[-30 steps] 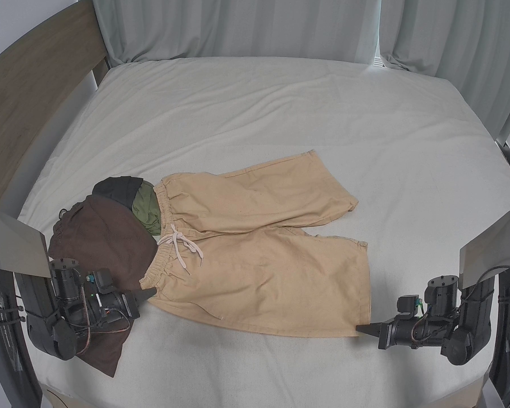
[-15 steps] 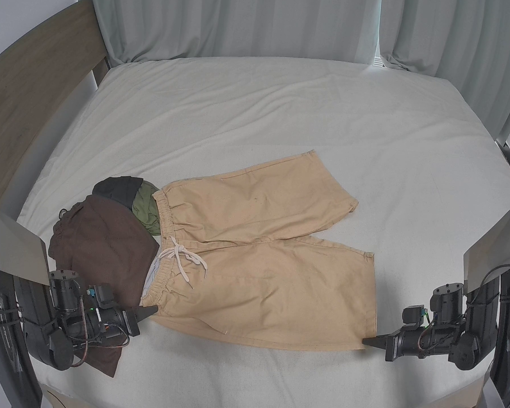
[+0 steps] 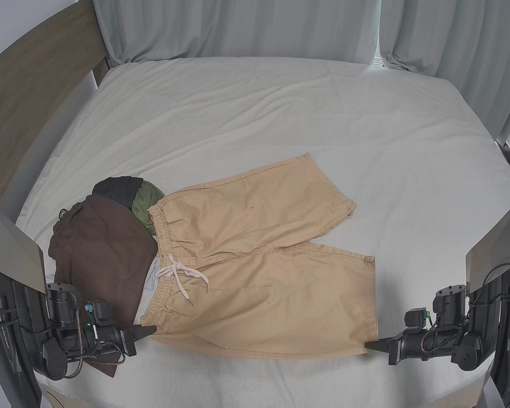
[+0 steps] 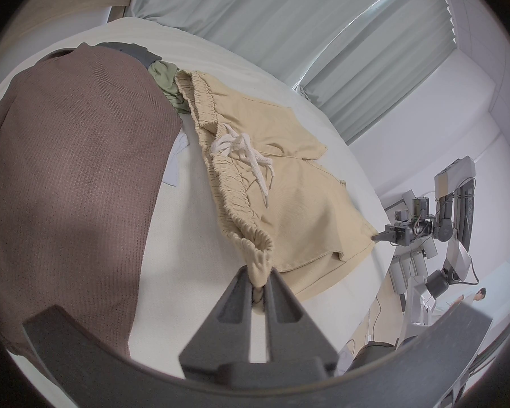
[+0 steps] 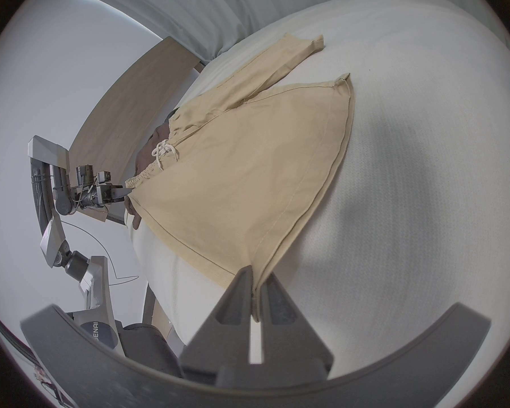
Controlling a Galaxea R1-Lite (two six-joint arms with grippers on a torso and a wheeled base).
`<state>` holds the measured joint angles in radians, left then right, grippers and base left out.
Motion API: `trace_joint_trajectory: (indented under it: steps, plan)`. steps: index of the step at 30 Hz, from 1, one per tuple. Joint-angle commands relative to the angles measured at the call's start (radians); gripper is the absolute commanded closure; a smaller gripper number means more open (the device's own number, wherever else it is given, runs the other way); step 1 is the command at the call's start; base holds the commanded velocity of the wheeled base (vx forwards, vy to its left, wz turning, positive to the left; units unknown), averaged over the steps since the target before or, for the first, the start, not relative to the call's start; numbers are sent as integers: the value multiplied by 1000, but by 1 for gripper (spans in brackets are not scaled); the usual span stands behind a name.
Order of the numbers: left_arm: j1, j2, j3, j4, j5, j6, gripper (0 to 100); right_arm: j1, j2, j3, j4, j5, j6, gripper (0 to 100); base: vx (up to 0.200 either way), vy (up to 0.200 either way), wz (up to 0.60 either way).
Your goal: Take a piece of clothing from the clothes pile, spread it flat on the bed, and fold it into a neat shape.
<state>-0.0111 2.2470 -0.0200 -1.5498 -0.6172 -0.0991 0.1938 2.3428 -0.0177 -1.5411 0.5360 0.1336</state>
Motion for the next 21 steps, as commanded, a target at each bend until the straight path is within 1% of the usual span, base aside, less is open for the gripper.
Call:
trace_joint_trajectory:
  steps: [1,5,9,12,15,17,18,21]
  plan:
    - [3,2,20,0,1,1,100,-2,-2,16,-1,1,-2,100,0,0,0]
    - [5,-14,20,0,-4,3,100,-10,-42,16,-1,19,-2,100,0,0,0]
    - [6,-33,20,5,-58,3,100,-8,-83,16,2,27,-6,100,0,0,0]
    - [11,-32,20,8,-68,12,100,-8,-82,16,2,25,-12,100,0,0,0]
    - [34,-20,20,11,-87,29,100,-5,-83,16,2,27,-29,100,0,0,0]
    - [43,-6,20,19,-127,52,100,-2,-83,16,4,27,-31,100,0,0,0]
    - [62,6,20,36,-160,88,100,-1,-83,16,4,27,-32,100,0,0,0]
    - [109,19,20,80,-202,187,100,3,-83,16,19,27,-48,100,0,0,0]
